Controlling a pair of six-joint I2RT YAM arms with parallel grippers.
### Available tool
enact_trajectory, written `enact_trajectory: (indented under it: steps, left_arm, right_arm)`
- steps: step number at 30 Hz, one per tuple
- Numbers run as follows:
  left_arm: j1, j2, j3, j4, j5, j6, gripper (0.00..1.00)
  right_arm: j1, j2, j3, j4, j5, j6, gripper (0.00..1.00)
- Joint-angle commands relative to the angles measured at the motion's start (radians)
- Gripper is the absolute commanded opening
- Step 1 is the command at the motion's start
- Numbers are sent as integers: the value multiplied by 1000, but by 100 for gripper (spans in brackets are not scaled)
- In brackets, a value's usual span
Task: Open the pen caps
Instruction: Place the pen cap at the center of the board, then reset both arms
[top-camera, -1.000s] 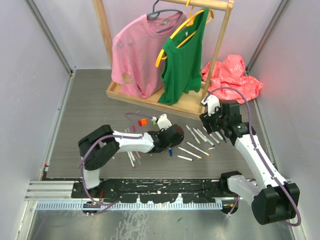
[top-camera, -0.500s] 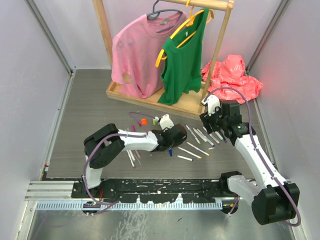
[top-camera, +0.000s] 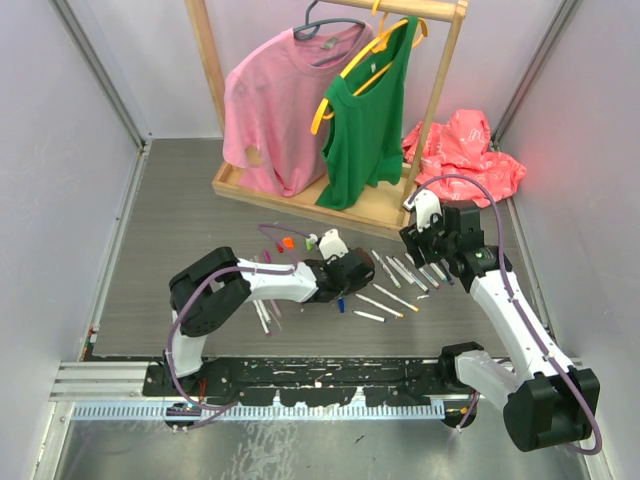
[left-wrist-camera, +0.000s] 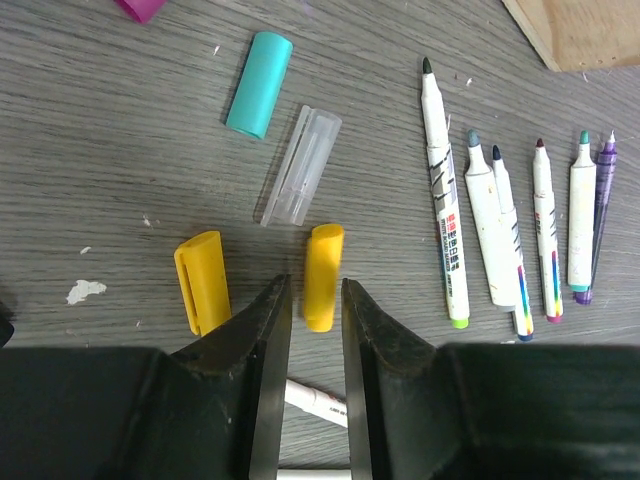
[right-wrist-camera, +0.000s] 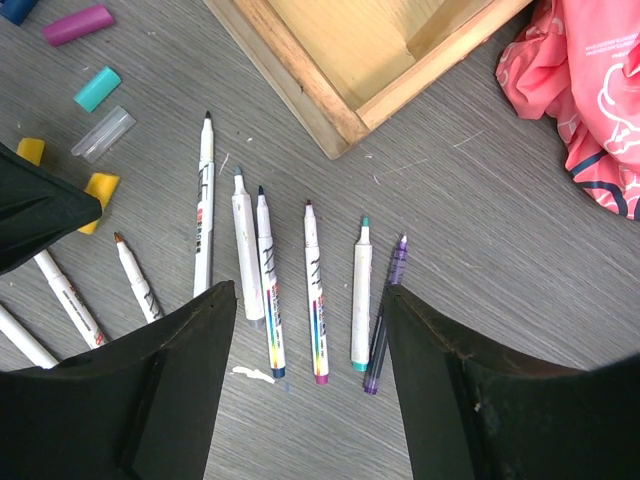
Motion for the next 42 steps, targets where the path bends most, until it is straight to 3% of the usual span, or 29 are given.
enact_trajectory:
  steps: [1,11,22,25,31,34,38,42]
  left_arm:
    - [-3,3,33,-6,-36,-2,28]
    - [-3,-55,12,29,-13,32,29]
    - [-4,-327,-160,172,28,196,38]
    - [-3,-428,-237,237,47,342,52]
    - [21,-736,-407,231,11,689,97]
    - [115,-903,-439,150,63,803,98]
    - [351,-1090,-433,37,261,844,98]
    - [544,-1181,-350,-83,393,844,98]
  right_arm:
    - [-7,-22,2,47,-1,9,67]
    - [-9,-24,0,45,-11,8,68]
    - [-16,-45,10,21,-88,-2,78]
    - [-39,-68,40,-17,-194,-6,85]
    - [-72,-153,87,-28,-300,-25,100]
    - [-81,-158,142,-31,-323,-5,100]
    - [-107,-103,282,-79,-391,63,100]
    - [-113,-49,452,-92,-274,221,100]
